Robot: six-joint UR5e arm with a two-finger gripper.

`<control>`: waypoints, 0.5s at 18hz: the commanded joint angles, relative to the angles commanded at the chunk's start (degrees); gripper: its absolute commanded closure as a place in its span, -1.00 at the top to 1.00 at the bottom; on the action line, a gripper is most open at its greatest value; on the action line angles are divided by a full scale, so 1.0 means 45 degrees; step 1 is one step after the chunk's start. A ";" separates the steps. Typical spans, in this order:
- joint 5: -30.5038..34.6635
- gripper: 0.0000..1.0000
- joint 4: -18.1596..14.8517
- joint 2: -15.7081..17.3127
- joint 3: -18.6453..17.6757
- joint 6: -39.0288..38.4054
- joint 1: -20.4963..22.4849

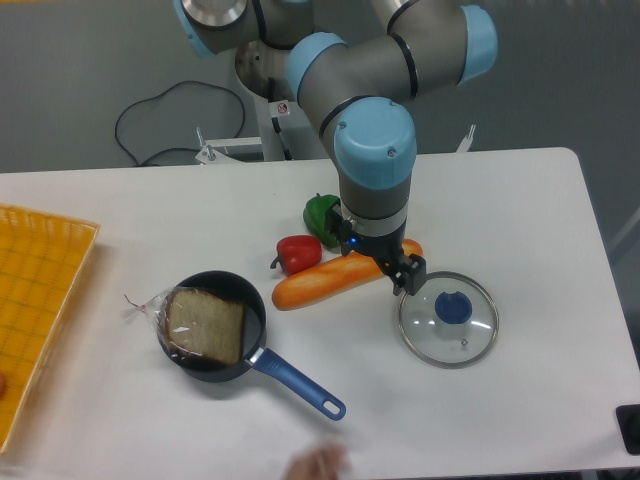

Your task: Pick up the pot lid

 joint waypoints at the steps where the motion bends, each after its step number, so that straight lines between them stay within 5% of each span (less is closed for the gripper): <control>1: 0.0000 1.00 0.0000 0.0000 -0.0039 0.0000 0.0000; 9: -0.0019 1.00 0.0019 -0.0019 -0.0176 0.0000 0.0156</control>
